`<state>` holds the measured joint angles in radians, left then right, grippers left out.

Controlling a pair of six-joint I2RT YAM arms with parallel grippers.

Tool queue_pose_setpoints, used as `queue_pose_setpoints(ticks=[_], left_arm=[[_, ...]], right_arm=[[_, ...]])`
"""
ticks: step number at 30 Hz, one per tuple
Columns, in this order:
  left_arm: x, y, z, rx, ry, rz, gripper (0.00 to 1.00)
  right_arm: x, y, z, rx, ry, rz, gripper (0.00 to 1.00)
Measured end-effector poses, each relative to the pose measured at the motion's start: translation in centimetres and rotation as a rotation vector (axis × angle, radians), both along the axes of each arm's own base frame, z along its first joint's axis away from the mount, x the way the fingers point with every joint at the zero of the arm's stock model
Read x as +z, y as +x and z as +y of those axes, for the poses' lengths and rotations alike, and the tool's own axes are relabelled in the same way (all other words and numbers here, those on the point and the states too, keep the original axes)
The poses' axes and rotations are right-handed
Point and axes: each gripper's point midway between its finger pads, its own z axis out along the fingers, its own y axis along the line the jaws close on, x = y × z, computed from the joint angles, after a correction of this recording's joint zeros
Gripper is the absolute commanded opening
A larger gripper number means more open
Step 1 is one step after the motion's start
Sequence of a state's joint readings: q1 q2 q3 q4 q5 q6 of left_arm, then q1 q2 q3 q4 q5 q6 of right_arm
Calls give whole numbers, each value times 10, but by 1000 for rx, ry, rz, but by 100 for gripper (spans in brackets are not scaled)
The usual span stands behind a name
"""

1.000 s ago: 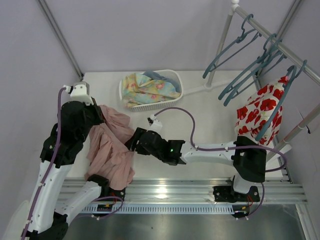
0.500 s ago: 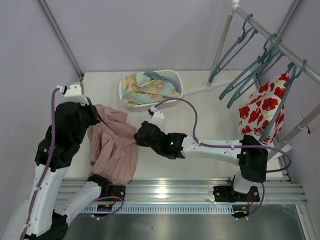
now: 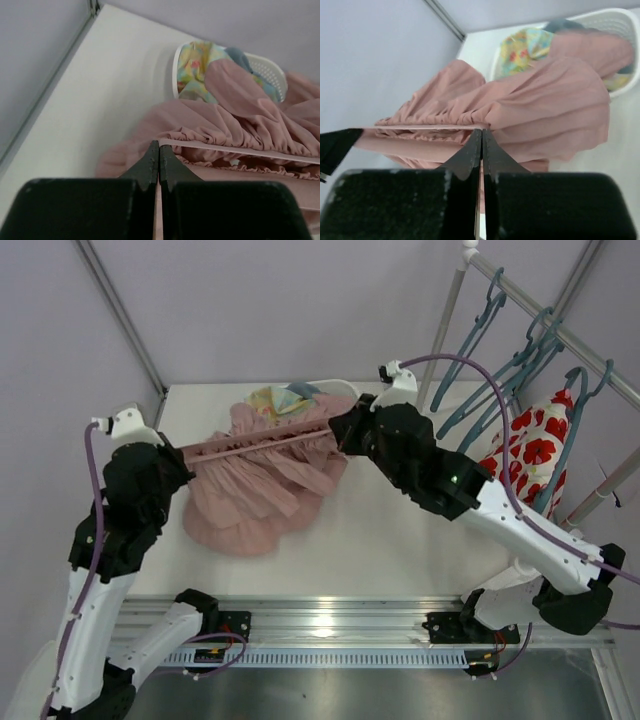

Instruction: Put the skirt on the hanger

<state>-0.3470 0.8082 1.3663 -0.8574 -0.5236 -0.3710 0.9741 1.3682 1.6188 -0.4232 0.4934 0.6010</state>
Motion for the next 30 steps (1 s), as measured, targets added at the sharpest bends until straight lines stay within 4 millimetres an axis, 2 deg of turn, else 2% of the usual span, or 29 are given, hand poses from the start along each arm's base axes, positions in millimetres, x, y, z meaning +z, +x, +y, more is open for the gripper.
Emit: queue_pose_setpoints(ticks=[1, 3, 5, 8, 11, 14, 19, 23, 29, 30], left_arm=[[-15, 2, -2, 4, -20, 20, 0], [-45, 2, -7, 4, -53, 67, 1], [-72, 1, -12, 2, -80, 113, 0], [-101, -1, -16, -2, -106, 157, 0], [-128, -5, -21, -20, -127, 202, 0], [-139, -8, -29, -62, -139, 230, 0], [-130, -9, -39, -133, -129, 245, 0], [-130, -8, -40, -152, -113, 244, 0], [-169, -13, -39, -153, -94, 315, 0], [-173, -14, -40, -154, -93, 322, 0]], right_arm=[[-6, -4, -3, 13, -17, -4, 0], [-34, -7, -8, 25, -81, 16, 0], [-71, -6, -9, 29, -157, 58, 0], [-140, -6, -13, 32, -284, 153, 0], [-179, -14, -18, 53, -343, 208, 0], [-189, -19, -22, 63, -351, 218, 0], [-180, -18, -23, 59, -326, 199, 0], [-187, -14, -21, 54, -333, 207, 0], [-216, -9, -16, 53, -394, 256, 0], [-217, -9, -16, 53, -399, 259, 3]])
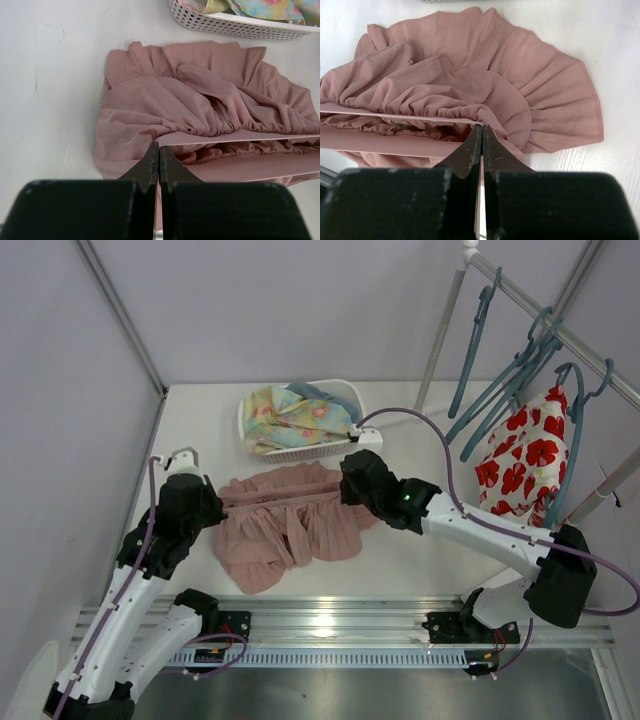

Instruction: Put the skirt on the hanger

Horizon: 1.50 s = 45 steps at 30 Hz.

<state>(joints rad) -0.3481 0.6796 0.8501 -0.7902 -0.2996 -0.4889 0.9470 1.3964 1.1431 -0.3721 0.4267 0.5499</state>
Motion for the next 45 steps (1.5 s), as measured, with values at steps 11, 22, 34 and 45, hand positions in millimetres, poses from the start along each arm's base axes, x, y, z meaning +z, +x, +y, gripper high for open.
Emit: queue_pose_setpoints(ticks=[11, 22, 34, 45], left_arm=[[-1, 1, 3, -15, 33, -5, 0], [4, 2, 1, -42, 38, -30, 0], [10, 7, -6, -82, 30, -57, 0], [13, 4, -5, -86, 29, -82, 0]], right_arm=[[89, 27, 7, 10, -16, -130, 89], [278, 93, 2, -220, -17, -469, 99], [308, 122, -103, -617, -441, -596, 99], [289, 138, -183, -674, -329, -470, 96]])
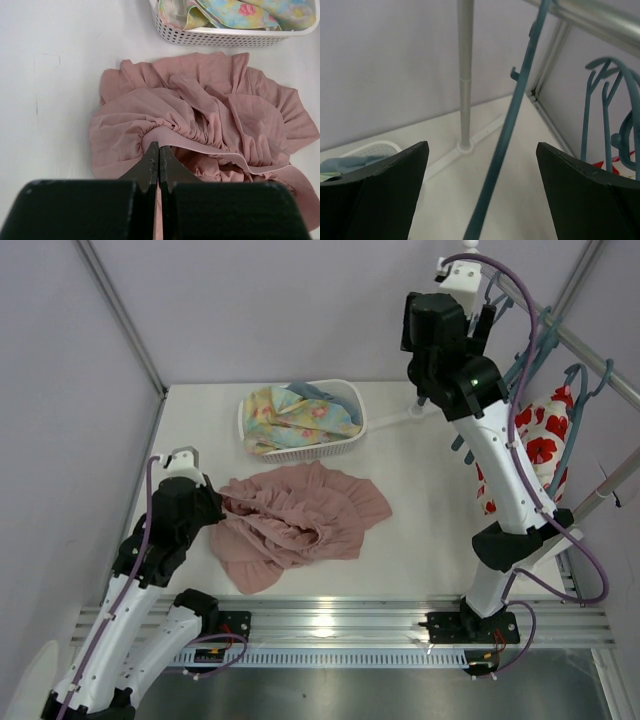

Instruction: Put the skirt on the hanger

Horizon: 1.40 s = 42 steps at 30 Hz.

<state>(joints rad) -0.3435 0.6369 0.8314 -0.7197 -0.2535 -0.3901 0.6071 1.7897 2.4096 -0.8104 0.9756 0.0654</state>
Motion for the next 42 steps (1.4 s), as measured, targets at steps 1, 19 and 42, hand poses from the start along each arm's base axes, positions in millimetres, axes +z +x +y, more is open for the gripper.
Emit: queue_pose_setpoints(ticks=[1, 19, 42], left_arm=[[0, -1, 1, 1, -1, -4, 0], [-2, -1, 2, -6, 23, 1, 0], [-1, -3, 3, -8, 21, -12, 0]], right_arm=[[-8, 5, -10, -8, 25, 18, 96], [-75, 24, -38, -70, 73, 167, 55], [-65, 19, -48, -99, 14, 155, 0]])
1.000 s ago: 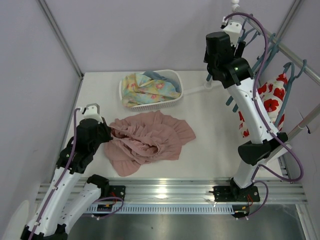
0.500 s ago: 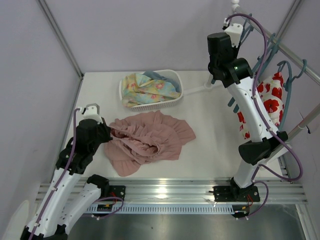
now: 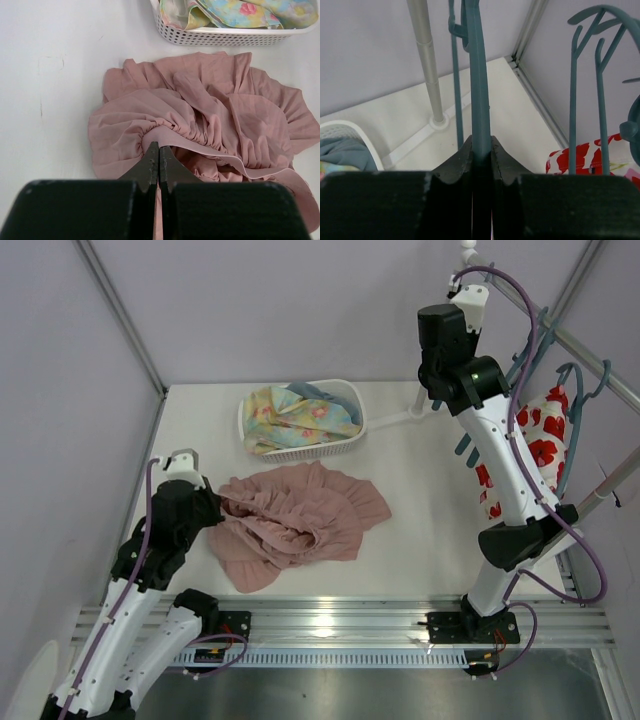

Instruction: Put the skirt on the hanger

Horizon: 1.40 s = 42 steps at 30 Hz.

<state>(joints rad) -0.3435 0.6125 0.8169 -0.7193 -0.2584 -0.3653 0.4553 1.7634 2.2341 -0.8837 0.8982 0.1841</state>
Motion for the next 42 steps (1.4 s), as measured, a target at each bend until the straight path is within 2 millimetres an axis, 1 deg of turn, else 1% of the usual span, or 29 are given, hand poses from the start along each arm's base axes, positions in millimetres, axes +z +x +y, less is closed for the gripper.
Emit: queue_pose_setpoints(ticks=[6, 8, 11, 14, 18, 22, 26, 32, 35, 37, 39, 42], left_arm=[[-2, 0, 0, 0, 1, 4, 0], [-1, 0, 0, 0, 1, 3, 0], [-2, 0, 0, 0, 1, 4, 0], [-2, 0, 0, 0, 1, 4, 0], [-2, 0, 0, 0, 1, 3, 0], [0, -1, 0, 0, -1, -1, 0], [0, -1, 0, 0, -1, -3, 0], [1, -1, 0, -1, -3, -8, 0], [1, -1, 0, -1, -2, -6, 0], [0, -1, 0, -2, -2, -4, 0], [0, -1, 0, -3, -1, -1, 0], [-1, 0, -1, -5, -1, 2, 0]], right_arm=[[4, -1, -2, 0, -26, 1, 0], [8, -2, -2, 1, -34, -6, 0], [20, -5, 0, -4, -39, -35, 0], [33, -9, 5, -8, -48, -71, 0], [49, -21, 16, -18, -80, -111, 0], [57, -35, 28, -24, -122, -112, 0], [55, -49, 37, -10, -113, -104, 0], [41, -66, 34, 59, 3, -63, 0], [29, -82, 34, 109, 53, -30, 0], [24, -96, 38, 145, 73, -17, 0], [25, -109, 41, 180, 96, -16, 0], [34, -124, 48, 237, 159, -40, 0]])
